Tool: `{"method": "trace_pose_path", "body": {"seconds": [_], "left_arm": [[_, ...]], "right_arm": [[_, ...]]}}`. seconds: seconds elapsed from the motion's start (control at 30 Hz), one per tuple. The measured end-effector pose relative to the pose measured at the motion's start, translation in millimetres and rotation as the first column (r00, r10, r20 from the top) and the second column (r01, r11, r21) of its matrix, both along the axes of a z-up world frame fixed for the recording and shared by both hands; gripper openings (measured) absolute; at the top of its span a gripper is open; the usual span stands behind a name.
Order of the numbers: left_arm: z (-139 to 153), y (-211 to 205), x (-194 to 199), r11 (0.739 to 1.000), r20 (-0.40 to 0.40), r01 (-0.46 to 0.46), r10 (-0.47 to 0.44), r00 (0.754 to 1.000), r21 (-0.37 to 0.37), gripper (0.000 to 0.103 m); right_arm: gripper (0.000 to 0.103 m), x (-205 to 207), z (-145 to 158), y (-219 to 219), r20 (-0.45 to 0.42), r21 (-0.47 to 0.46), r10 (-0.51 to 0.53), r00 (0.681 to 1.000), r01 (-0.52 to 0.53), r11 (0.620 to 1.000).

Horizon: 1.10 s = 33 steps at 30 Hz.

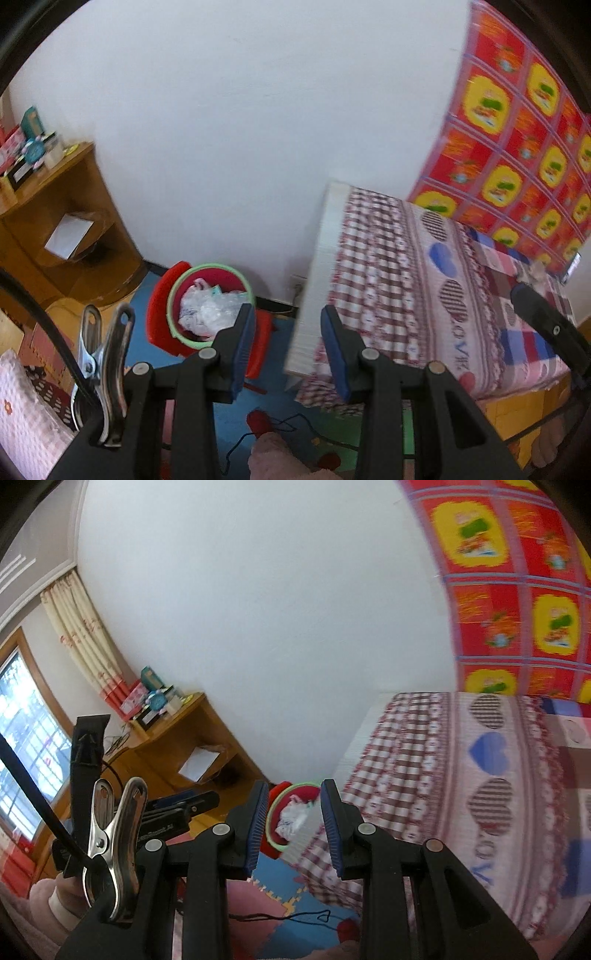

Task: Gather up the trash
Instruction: 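Move both grippers away from the bucket back toward the bed, then lower both grippers toward the green cloth and clear bottle on the bed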

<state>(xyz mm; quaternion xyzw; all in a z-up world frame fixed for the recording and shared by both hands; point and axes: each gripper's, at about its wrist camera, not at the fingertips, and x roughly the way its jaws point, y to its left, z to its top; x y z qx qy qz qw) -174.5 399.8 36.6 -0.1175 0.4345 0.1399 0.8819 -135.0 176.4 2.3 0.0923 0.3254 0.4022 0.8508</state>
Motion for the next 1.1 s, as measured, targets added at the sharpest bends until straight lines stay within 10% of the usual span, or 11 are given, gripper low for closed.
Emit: {"method": "trace_pose_path", "body": {"seconds": [0.5,1.1], "left_arm": [[11,-140,41,0.975,0.027,0.219,-0.218,0.975,-0.023,0.038],[1,-287,130,0.851,0.035,0.522,-0.521,0.853,-0.055,0.038]], "right_arm": [[0.031,-13,9,-149,0.026,0.017,-0.230,0.973,0.230,0.973],[0.031,9,1,-295,0.004,-0.035,-0.557,0.831,0.557,0.830]]}}
